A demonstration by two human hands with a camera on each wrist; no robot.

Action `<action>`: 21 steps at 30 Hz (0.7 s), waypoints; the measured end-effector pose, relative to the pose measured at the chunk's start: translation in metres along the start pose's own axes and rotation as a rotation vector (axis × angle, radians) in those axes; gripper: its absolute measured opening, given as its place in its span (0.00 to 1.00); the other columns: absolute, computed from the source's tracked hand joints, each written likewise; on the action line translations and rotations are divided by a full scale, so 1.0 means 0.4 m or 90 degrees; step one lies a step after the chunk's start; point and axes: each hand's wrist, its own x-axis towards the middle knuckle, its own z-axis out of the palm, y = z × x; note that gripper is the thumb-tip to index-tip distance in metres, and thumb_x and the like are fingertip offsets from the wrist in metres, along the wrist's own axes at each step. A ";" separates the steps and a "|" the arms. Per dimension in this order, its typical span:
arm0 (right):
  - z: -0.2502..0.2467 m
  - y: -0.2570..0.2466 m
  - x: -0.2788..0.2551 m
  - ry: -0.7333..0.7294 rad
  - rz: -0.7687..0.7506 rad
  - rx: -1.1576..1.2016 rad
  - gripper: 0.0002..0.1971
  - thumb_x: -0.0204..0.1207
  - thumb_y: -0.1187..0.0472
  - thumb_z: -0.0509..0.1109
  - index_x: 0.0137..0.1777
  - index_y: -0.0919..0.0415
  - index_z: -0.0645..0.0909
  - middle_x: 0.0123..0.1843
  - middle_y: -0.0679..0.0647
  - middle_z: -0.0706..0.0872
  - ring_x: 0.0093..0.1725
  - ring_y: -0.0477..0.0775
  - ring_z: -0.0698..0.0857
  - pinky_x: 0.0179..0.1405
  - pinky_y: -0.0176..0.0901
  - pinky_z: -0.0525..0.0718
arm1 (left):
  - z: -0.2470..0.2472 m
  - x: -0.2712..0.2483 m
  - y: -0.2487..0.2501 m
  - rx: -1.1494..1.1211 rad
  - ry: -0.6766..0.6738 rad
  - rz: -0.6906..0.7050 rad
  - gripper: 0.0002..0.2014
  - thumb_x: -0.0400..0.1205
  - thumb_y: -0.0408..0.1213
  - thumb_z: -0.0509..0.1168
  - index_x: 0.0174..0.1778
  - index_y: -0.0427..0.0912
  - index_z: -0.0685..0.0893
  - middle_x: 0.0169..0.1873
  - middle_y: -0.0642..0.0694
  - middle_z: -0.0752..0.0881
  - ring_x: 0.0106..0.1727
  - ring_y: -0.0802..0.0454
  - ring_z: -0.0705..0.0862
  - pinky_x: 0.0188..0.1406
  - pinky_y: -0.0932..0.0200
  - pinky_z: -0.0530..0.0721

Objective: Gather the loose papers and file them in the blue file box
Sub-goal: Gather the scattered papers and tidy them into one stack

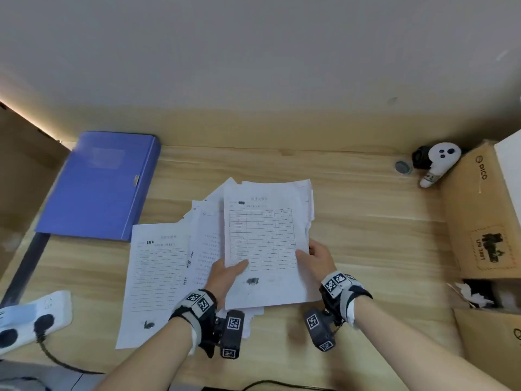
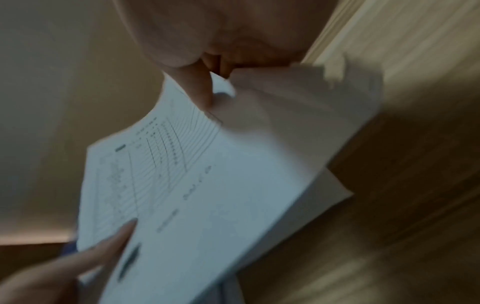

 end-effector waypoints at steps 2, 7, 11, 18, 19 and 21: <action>0.035 0.006 0.004 0.013 -0.010 -0.071 0.10 0.79 0.56 0.60 0.44 0.51 0.83 0.45 0.43 0.87 0.46 0.49 0.84 0.49 0.43 0.86 | -0.046 -0.001 -0.007 0.007 0.043 0.015 0.23 0.74 0.45 0.77 0.64 0.42 0.85 0.57 0.44 0.91 0.59 0.44 0.89 0.64 0.40 0.85; 0.013 0.061 0.003 -0.130 -0.193 -0.607 0.30 0.85 0.45 0.40 0.82 0.54 0.64 0.86 0.49 0.59 0.82 0.54 0.61 0.80 0.47 0.63 | -0.135 -0.019 -0.016 -0.030 0.121 0.038 0.13 0.79 0.38 0.75 0.59 0.41 0.87 0.51 0.43 0.92 0.53 0.43 0.90 0.57 0.44 0.88; -0.062 0.096 0.005 -0.059 -0.164 -0.656 0.27 0.85 0.45 0.42 0.79 0.51 0.68 0.86 0.51 0.60 0.83 0.54 0.62 0.81 0.50 0.64 | -0.141 -0.017 -0.024 -0.027 0.113 0.038 0.11 0.78 0.34 0.75 0.55 0.43 0.87 0.54 0.42 0.91 0.56 0.41 0.89 0.63 0.40 0.85; -0.249 0.122 0.002 0.072 -0.040 -0.648 0.21 0.86 0.51 0.49 0.73 0.57 0.74 0.84 0.58 0.64 0.82 0.58 0.65 0.79 0.50 0.65 | -0.082 -0.003 -0.029 0.036 0.123 0.030 0.16 0.78 0.28 0.73 0.62 0.35 0.85 0.58 0.37 0.89 0.53 0.41 0.88 0.57 0.46 0.86; -0.272 0.122 -0.003 0.077 -0.021 -0.647 0.20 0.86 0.52 0.50 0.72 0.57 0.74 0.85 0.58 0.64 0.82 0.59 0.65 0.78 0.50 0.66 | -0.073 -0.005 -0.028 0.042 0.115 0.026 0.16 0.78 0.28 0.73 0.63 0.34 0.85 0.58 0.37 0.89 0.52 0.42 0.87 0.56 0.48 0.85; -0.314 0.127 -0.006 0.079 0.010 -0.649 0.20 0.86 0.52 0.50 0.70 0.58 0.75 0.84 0.57 0.65 0.80 0.59 0.68 0.75 0.51 0.69 | -0.051 -0.009 -0.024 0.056 0.104 0.021 0.17 0.79 0.27 0.72 0.64 0.33 0.84 0.59 0.36 0.88 0.52 0.43 0.87 0.56 0.49 0.84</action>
